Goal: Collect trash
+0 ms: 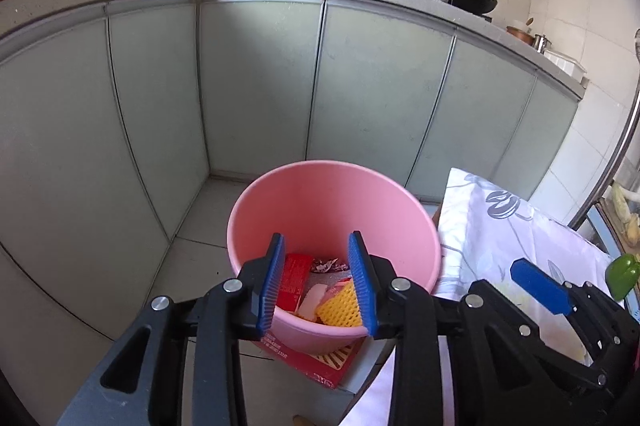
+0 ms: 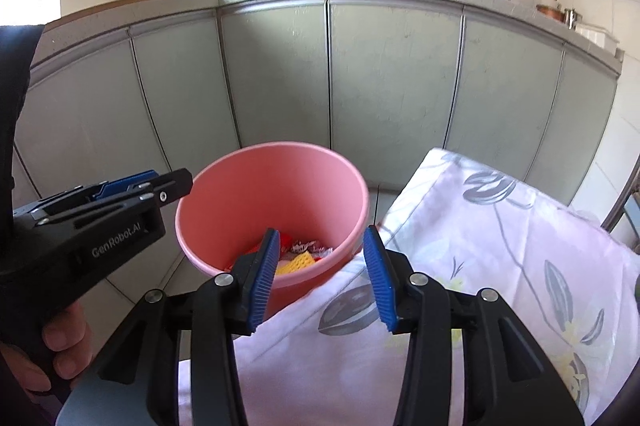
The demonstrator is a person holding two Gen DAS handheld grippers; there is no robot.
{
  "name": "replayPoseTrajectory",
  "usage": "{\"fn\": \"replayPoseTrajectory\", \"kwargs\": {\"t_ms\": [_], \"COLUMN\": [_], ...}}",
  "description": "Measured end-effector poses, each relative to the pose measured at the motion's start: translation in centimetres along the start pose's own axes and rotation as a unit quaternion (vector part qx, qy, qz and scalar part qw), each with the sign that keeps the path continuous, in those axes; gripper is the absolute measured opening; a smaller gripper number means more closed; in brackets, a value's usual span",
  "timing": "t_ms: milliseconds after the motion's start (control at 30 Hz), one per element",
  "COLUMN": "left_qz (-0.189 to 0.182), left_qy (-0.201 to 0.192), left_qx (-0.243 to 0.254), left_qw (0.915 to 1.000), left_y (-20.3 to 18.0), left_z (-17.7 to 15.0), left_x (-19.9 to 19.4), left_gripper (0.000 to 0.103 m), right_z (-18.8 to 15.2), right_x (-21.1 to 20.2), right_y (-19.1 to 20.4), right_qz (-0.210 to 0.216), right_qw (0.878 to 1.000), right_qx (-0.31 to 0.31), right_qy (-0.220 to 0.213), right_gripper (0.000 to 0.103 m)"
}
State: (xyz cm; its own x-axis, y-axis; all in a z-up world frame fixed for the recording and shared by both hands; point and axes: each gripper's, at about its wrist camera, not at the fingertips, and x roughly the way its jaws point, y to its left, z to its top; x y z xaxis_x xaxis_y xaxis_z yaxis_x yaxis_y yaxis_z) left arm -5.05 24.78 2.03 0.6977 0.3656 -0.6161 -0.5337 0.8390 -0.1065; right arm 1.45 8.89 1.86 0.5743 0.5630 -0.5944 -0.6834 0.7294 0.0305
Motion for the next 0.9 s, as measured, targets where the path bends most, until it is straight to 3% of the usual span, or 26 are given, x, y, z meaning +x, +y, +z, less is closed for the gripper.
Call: {"fn": "replayPoseTrajectory", "kwargs": {"t_ms": [167,900], "left_qz": [-0.012,-0.003], "left_qy": [-0.009,-0.035], "left_qx": [0.005,0.023], "left_qw": [0.9999,0.9991], "left_y": [-0.2,-0.8], "left_z": [-0.2,-1.1], "left_x": [-1.3,-4.9], "left_gripper": [0.034,0.034], "right_z": [0.3,-0.5], "right_x": [-1.4,-4.8], "right_y": [0.4,0.7], "right_qz": [-0.007,-0.028], "right_qw": [1.000,0.998], "right_qx": [-0.002,-0.005], "right_qy": [-0.027,-0.053], "right_gripper": [0.055,0.058]}}
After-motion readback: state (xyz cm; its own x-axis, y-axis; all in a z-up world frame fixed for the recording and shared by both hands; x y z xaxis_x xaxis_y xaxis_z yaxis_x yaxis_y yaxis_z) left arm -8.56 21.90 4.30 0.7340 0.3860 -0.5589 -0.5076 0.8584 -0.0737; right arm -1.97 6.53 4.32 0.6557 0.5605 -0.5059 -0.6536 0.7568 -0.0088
